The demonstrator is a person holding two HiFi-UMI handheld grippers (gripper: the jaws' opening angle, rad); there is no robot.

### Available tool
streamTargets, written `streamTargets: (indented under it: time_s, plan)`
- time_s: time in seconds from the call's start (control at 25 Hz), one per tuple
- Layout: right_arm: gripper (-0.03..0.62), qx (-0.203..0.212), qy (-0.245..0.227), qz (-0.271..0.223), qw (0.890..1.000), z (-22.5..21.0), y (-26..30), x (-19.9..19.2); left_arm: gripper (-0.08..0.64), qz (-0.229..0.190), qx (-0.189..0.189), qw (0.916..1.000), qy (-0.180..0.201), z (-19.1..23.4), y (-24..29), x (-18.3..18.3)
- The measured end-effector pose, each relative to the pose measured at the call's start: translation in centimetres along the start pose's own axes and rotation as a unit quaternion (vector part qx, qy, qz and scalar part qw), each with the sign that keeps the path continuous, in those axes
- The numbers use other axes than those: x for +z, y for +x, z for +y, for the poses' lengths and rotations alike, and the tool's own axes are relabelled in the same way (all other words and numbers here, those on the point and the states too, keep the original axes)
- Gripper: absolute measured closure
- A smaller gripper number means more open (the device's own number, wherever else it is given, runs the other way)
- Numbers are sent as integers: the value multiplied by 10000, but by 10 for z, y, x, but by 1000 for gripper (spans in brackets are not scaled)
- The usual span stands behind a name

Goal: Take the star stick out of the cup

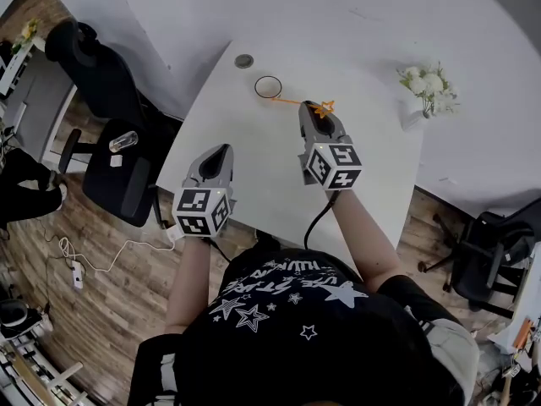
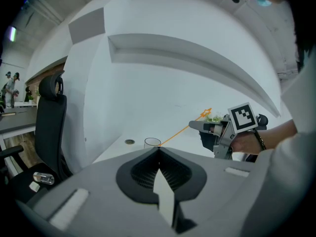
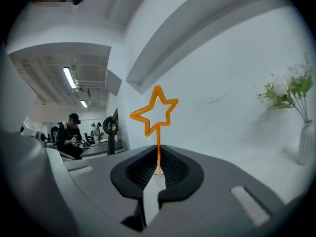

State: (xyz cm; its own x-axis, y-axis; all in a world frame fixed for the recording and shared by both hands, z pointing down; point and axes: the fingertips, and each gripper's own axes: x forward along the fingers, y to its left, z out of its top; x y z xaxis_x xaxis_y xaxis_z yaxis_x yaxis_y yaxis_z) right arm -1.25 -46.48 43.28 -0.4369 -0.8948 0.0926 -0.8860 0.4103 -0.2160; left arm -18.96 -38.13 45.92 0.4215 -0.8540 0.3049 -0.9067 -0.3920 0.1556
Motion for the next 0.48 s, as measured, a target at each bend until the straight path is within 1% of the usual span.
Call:
streamTargets:
  time_s: [0.48]
  plan:
    - [560,44,-38,43,10000,-10,-67,2,557,-117,-37,9999,114,-55,-26,-5]
